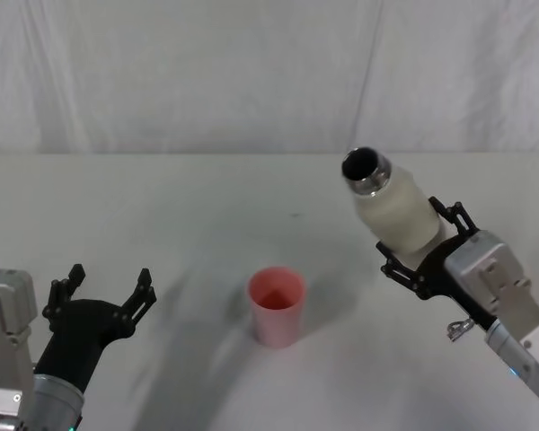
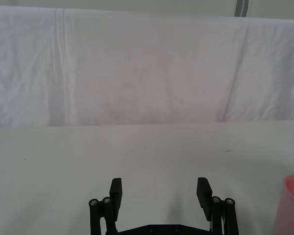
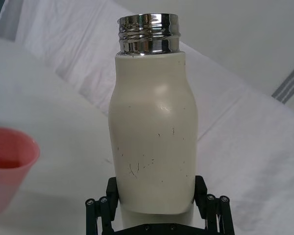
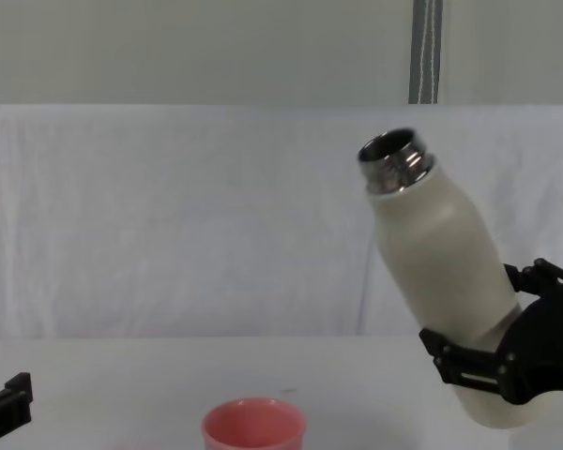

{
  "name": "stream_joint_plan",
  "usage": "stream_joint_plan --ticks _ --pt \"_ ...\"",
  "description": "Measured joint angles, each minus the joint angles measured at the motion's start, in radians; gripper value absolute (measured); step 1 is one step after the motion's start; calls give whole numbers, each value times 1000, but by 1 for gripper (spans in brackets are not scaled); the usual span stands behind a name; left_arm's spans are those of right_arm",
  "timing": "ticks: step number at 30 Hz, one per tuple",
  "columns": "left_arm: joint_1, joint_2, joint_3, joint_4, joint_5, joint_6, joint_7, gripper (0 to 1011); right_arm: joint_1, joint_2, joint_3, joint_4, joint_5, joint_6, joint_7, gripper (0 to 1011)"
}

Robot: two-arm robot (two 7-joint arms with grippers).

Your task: Grasp the thermos with one hand and pour water into the cup lid.

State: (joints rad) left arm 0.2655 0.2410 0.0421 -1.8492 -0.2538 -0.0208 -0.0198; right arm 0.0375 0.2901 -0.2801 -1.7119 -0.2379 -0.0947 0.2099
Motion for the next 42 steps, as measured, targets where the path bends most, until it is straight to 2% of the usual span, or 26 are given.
stream_joint_plan --ticks 15,28,38,42 --pt "0 0 0 0 0 0 0 1001 -30 -52 55 20 192 -8 17 950" --pt "0 0 0 0 0 0 0 1001 -35 -87 80 51 282 -6 13 950" --pt "0 0 0 0 0 0 0 1001 -32 -119 101 87 373 -7 14 950" --pt "0 0 0 0 0 0 0 1001 -29 -124 104 95 388 -6 12 950"
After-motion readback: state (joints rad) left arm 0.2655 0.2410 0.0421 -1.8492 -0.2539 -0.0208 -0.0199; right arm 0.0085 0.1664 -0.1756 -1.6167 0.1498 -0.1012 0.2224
